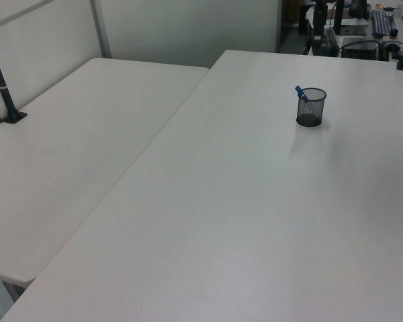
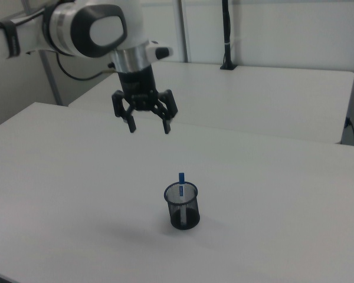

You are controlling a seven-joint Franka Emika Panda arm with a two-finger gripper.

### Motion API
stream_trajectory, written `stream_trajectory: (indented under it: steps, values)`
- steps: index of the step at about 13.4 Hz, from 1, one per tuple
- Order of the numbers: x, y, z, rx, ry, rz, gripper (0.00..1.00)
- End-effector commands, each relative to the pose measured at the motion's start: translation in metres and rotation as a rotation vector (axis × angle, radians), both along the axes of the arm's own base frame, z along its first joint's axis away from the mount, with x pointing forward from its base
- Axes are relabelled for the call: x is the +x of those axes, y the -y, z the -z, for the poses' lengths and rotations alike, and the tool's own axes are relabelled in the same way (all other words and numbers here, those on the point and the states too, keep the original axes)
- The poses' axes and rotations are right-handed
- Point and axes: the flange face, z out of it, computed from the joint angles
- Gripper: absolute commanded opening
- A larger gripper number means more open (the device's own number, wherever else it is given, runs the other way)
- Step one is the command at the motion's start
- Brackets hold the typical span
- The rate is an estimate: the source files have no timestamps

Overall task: Remove the marker
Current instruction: 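Move the open gripper down over the black mesh cup toward the marker, then close the gripper on the blue-capped marker's top end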

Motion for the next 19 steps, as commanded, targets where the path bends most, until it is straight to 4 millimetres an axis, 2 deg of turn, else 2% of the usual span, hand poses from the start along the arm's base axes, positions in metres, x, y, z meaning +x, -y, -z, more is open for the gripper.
stream_trajectory:
  steps: [1,5,6,8,9,11,14,15,19]
  values:
    - [0.018,0.018,0.054,-0.036,0.003,-0.094,1.00]
    - [0.023,0.030,0.108,-0.056,0.101,-0.008,1.00]
    - [0.023,0.030,0.131,-0.055,0.099,0.000,1.00]
    - [0.027,0.032,0.154,-0.056,0.095,0.000,0.94]
    - [0.027,0.034,0.159,-0.052,0.092,0.007,0.85]
    - [0.026,0.034,0.158,-0.040,0.092,0.017,0.56]
    - [0.029,0.034,0.162,-0.015,0.096,0.035,0.04]
    - [0.030,0.033,0.164,0.001,0.100,0.045,0.00]
    - [0.030,0.033,0.162,0.002,0.104,0.046,0.00]
